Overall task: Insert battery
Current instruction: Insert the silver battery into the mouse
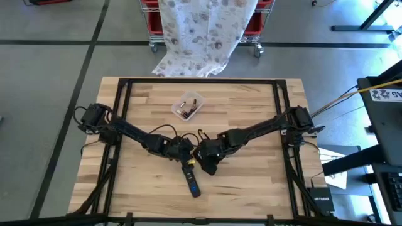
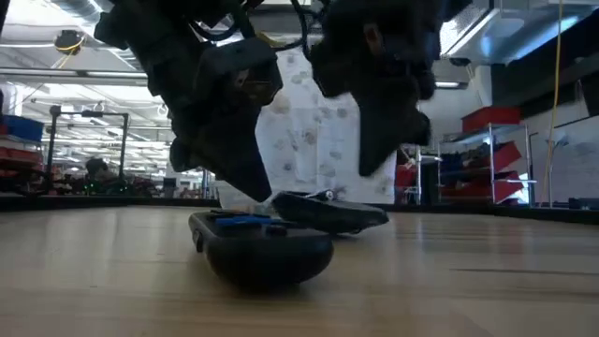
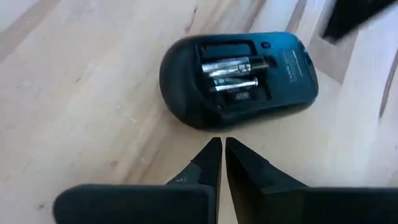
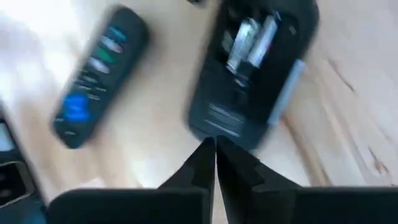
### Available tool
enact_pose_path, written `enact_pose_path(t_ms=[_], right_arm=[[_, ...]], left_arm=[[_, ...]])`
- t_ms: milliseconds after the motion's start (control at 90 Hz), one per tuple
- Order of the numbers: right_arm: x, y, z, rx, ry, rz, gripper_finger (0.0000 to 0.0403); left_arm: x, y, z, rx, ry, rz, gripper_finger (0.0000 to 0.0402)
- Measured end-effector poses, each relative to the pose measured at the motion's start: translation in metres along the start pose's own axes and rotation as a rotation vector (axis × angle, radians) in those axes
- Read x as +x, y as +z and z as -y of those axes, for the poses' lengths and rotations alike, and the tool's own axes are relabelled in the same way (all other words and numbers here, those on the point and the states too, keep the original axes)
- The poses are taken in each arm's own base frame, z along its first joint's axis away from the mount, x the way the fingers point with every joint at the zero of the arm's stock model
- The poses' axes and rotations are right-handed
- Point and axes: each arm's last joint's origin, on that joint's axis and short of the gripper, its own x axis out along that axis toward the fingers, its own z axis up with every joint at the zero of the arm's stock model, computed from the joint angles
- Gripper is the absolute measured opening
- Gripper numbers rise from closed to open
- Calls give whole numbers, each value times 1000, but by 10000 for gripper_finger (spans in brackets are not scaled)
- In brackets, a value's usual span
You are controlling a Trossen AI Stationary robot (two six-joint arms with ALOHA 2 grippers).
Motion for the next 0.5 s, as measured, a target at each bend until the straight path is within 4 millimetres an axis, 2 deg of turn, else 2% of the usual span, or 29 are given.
enact_pose_path(t_ms=[200,500], right_arm=[[-1,6,-3,-49,-14,87,1],[25,7,7,-5,-88,66,1]], left_arm=[[0,0,0,38,2,0,4],[16,-8,-4,90,35,-36,4]])
